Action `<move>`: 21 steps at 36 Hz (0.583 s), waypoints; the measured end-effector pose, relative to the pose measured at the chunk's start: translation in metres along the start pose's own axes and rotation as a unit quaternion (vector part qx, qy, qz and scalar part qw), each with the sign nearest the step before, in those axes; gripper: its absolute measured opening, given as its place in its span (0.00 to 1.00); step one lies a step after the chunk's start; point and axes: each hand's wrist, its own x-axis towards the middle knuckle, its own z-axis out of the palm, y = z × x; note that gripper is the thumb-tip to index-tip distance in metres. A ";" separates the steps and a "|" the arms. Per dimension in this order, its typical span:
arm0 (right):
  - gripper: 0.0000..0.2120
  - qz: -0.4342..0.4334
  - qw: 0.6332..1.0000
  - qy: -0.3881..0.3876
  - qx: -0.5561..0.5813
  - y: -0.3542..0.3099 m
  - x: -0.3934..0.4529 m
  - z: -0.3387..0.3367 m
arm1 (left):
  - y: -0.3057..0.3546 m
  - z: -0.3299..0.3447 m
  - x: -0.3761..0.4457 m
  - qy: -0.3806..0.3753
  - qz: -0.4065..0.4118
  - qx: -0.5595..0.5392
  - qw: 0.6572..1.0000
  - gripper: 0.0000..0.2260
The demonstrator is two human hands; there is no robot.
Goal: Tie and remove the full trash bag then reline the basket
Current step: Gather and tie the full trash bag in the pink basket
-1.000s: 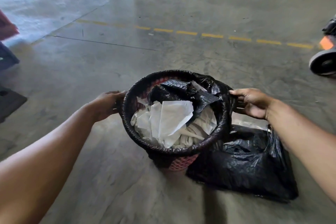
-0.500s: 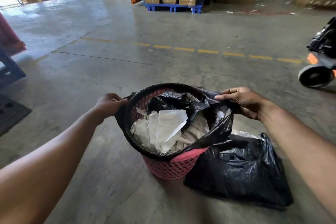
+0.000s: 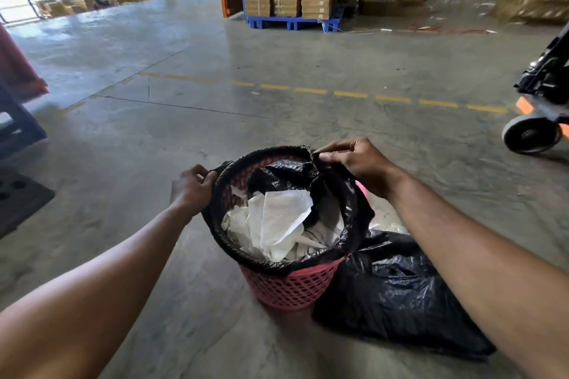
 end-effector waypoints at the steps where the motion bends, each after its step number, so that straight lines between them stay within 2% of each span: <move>1: 0.08 -0.001 0.999 -0.032 -0.017 0.001 -0.003 -0.005 | -0.002 0.000 -0.001 0.012 0.012 0.007 1.000 0.10; 4: 0.07 0.019 0.996 -0.076 -0.044 0.012 -0.009 -0.025 | -0.002 -0.002 -0.003 0.051 0.048 0.005 0.998 0.10; 7: 0.05 0.040 0.997 -0.037 -0.063 0.030 -0.012 -0.045 | 0.007 -0.004 -0.003 0.074 0.085 -0.011 0.994 0.09; 10: 0.14 0.066 0.990 -0.034 -0.120 0.043 -0.018 -0.057 | 0.015 -0.011 0.003 0.020 0.076 -0.132 0.988 0.09; 12: 0.16 0.077 0.986 -0.054 -0.137 0.048 -0.020 -0.057 | 0.019 -0.023 0.010 -0.042 0.023 -0.296 0.954 0.10; 14: 0.13 0.068 0.985 -0.051 -0.149 0.052 -0.017 -0.055 | 0.030 -0.042 0.015 -0.139 -0.029 -0.445 0.884 0.11; 15: 0.10 0.061 0.984 -0.043 -0.160 0.053 -0.014 -0.055 | 0.036 -0.053 0.017 -0.183 -0.041 -0.474 0.860 0.12; 16: 0.07 0.054 0.984 -0.036 -0.168 0.052 -0.012 -0.054 | 0.042 -0.065 0.018 -0.208 -0.033 -0.454 0.866 0.13; 17: 0.06 0.048 0.983 -0.028 -0.173 0.050 -0.011 -0.054 | 0.046 -0.075 0.020 -0.214 -0.004 -0.385 0.898 0.12; 19: 0.05 0.027 0.981 0.017 -0.192 0.043 -0.009 -0.059 | 0.050 -0.089 0.021 -0.198 0.068 -0.168 0.963 0.12; 21: 0.05 0.006 0.971 0.099 -0.217 0.035 -0.009 -0.068 | 0.049 -0.095 0.022 -0.186 0.096 -0.049 0.977 0.13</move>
